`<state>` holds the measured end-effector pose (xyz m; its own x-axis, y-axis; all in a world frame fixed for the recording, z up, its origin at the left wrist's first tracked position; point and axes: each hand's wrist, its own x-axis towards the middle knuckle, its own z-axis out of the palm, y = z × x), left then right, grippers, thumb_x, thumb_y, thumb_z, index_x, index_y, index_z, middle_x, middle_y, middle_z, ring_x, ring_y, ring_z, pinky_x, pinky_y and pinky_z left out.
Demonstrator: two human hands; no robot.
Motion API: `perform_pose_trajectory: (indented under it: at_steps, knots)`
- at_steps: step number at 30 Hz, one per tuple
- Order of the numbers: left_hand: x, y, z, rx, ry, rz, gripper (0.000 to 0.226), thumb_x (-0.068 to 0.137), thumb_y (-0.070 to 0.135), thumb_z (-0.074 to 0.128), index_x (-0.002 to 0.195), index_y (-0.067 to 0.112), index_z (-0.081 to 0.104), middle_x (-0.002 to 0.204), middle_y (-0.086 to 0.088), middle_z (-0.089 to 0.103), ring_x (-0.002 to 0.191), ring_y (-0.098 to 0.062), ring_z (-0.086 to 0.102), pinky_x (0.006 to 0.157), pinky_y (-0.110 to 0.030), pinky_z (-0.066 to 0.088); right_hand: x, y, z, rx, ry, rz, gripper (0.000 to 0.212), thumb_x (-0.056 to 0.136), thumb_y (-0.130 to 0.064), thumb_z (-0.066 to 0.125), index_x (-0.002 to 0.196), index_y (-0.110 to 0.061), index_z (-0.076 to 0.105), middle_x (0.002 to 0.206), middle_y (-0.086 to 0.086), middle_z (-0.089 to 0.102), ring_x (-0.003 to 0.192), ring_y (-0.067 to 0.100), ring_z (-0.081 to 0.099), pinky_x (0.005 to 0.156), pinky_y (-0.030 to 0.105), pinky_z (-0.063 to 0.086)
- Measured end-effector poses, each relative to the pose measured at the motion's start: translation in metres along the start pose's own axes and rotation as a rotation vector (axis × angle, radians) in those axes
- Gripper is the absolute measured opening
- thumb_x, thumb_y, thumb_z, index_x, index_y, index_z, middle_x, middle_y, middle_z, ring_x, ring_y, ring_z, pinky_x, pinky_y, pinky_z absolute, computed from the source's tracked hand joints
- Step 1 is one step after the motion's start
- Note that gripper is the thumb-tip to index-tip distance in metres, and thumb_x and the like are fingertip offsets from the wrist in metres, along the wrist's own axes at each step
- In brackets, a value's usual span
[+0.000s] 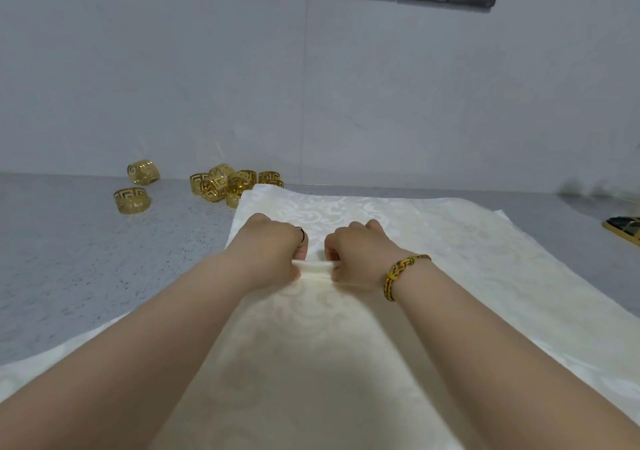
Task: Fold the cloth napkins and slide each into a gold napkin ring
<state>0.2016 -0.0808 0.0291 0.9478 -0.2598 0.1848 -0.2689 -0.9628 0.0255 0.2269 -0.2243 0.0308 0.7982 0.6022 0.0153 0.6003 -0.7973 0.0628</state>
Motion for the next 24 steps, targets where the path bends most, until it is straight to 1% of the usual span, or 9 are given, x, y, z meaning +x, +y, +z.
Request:
perform_pose_trajectory:
  at_steps: [2,4,7,10,12,15,19,21,24]
  knots:
    - [-0.011,0.000,0.004,0.032,0.050,0.037,0.009,0.085,0.018,0.052,0.082,0.027,0.048,0.076,0.012,0.046,0.086,-0.012,0.045,0.094,-0.016,0.022,-0.010,0.001,0.000,0.014,0.015,-0.007,0.028,0.082,-0.006,0.047,0.068,-0.025,0.033,0.076,-0.008,0.039,0.090,0.019,0.038,0.082,0.028,0.022]
    - [-0.021,0.001,0.010,0.104,0.077,0.072,0.013,0.088,0.017,0.046,0.088,0.029,0.051,0.088,0.012,0.052,0.096,-0.010,0.048,0.106,-0.021,0.011,-0.020,0.000,0.002,0.045,0.012,-0.008,0.035,0.080,-0.002,0.046,0.064,-0.028,0.028,0.071,-0.010,0.033,0.085,0.016,0.034,0.077,0.025,0.021]
    - [-0.031,0.001,0.012,0.124,0.112,0.087,0.022,0.089,0.016,0.044,0.101,0.027,0.059,0.109,0.012,0.058,0.107,-0.009,0.047,0.100,-0.017,0.010,-0.032,-0.004,0.009,0.098,0.059,-0.011,0.023,0.079,0.000,0.044,0.080,-0.022,0.040,0.084,-0.006,0.042,0.084,0.016,0.035,0.074,0.024,0.021]
    - [-0.038,0.002,0.010,0.071,0.120,0.093,0.024,0.087,0.016,0.045,0.102,0.027,0.061,0.111,0.013,0.059,0.104,-0.009,0.049,0.098,-0.015,0.014,-0.039,-0.007,0.012,0.092,0.091,-0.002,0.024,0.079,0.001,0.043,0.084,-0.023,0.040,0.083,-0.006,0.040,0.084,0.016,0.033,0.073,0.025,0.019]
    - [-0.043,0.001,0.009,0.018,0.115,0.113,0.024,0.086,0.017,0.047,0.101,0.027,0.063,0.110,0.013,0.061,0.101,-0.009,0.051,0.084,-0.005,0.021,-0.042,-0.008,0.014,0.054,0.104,-0.008,0.025,0.079,0.000,0.043,0.085,-0.024,0.039,0.076,-0.008,0.035,0.083,0.015,0.030,0.071,0.025,0.017]
    - [-0.049,0.001,0.008,-0.083,0.081,0.092,0.021,0.086,0.022,0.051,0.102,0.027,0.064,0.111,0.013,0.060,0.104,-0.006,0.051,0.070,-0.005,0.027,-0.048,-0.006,0.014,0.059,0.065,-0.011,0.022,0.082,-0.006,0.045,0.092,-0.026,0.047,0.087,-0.007,0.039,0.086,0.014,0.030,0.076,0.024,0.019]
    - [-0.051,0.001,0.007,-0.125,0.026,0.065,0.023,0.088,0.041,0.053,0.101,0.026,0.065,0.109,0.015,0.058,0.105,-0.005,0.049,0.075,-0.012,0.025,-0.052,-0.005,0.009,0.125,-0.009,0.013,0.025,0.084,-0.027,0.053,0.108,-0.020,0.055,0.098,-0.005,0.042,0.091,0.014,0.034,0.087,0.025,0.024]
    - [-0.048,0.001,0.007,-0.149,0.007,0.039,0.022,0.088,0.040,0.054,0.097,0.024,0.067,0.112,0.015,0.056,0.107,-0.006,0.048,0.077,-0.013,0.027,-0.052,-0.006,0.007,0.176,-0.013,0.041,0.026,0.086,-0.037,0.053,0.105,-0.020,0.058,0.108,-0.002,0.048,0.102,0.017,0.039,0.094,0.027,0.027]
    - [-0.046,0.001,0.009,-0.231,-0.040,-0.028,0.016,0.087,0.035,0.059,0.094,0.024,0.068,0.123,0.017,0.049,0.114,-0.005,0.045,0.080,-0.013,0.029,-0.050,-0.006,0.008,0.236,0.016,0.070,0.019,0.088,-0.033,0.054,0.097,-0.019,0.063,0.121,-0.001,0.049,0.114,0.019,0.039,0.098,0.029,0.028]
